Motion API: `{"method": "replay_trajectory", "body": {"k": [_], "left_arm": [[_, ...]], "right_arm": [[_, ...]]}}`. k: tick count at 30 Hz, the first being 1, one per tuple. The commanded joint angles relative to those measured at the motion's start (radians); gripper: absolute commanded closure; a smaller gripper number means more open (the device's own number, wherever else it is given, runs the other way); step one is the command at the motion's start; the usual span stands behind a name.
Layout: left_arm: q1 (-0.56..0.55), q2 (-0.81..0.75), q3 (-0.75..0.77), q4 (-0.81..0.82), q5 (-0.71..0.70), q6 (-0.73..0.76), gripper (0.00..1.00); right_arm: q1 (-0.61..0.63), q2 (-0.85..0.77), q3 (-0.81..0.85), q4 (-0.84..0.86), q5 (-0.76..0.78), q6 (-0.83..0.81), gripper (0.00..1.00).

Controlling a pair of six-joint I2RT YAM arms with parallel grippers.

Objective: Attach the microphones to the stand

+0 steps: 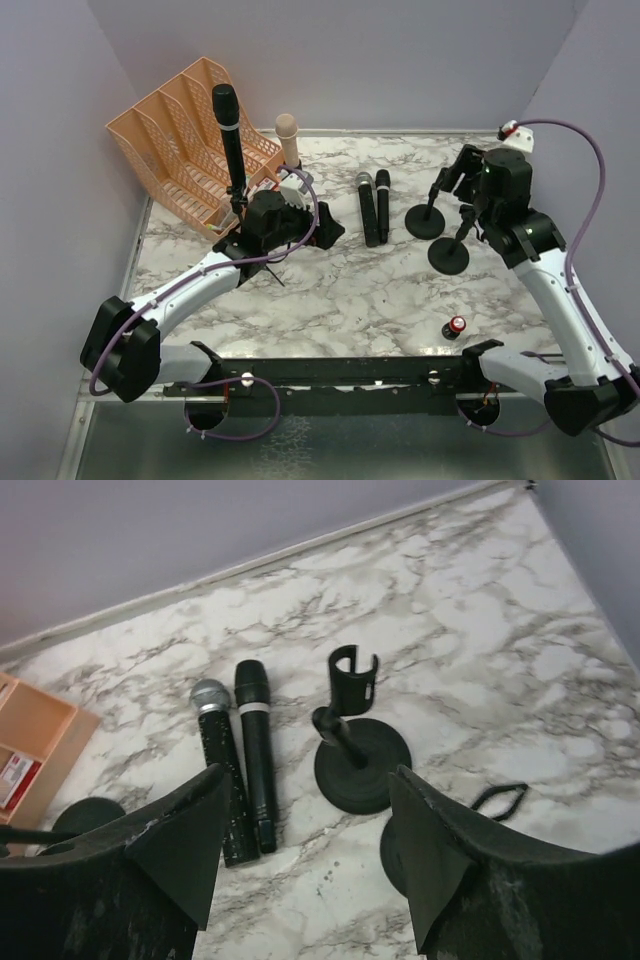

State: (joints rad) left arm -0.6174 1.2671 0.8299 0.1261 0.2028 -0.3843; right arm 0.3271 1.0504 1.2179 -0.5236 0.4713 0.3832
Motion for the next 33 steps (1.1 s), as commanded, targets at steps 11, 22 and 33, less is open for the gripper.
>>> {"method": "replay_trajectory", "body": {"k": [11, 22, 33], "left_arm": [[-0.007, 0.024, 0.025, -0.004, 0.075, 0.000, 0.02], [-0.007, 0.004, 0.011, -0.007, 0.066, -0.004, 0.02], [-0.007, -0.028, -0.015, -0.006, 0.061, -0.010, 0.02]], "right_arm": [[-0.004, 0.380, 0.097, 0.036, 0.095, 0.088, 0.26], [-0.019, 0.573, 0.161, 0.025, 0.089, 0.207, 0.37], [-0.020, 0.637, 0.155, 0.043, 0.185, 0.187, 0.58]]}}
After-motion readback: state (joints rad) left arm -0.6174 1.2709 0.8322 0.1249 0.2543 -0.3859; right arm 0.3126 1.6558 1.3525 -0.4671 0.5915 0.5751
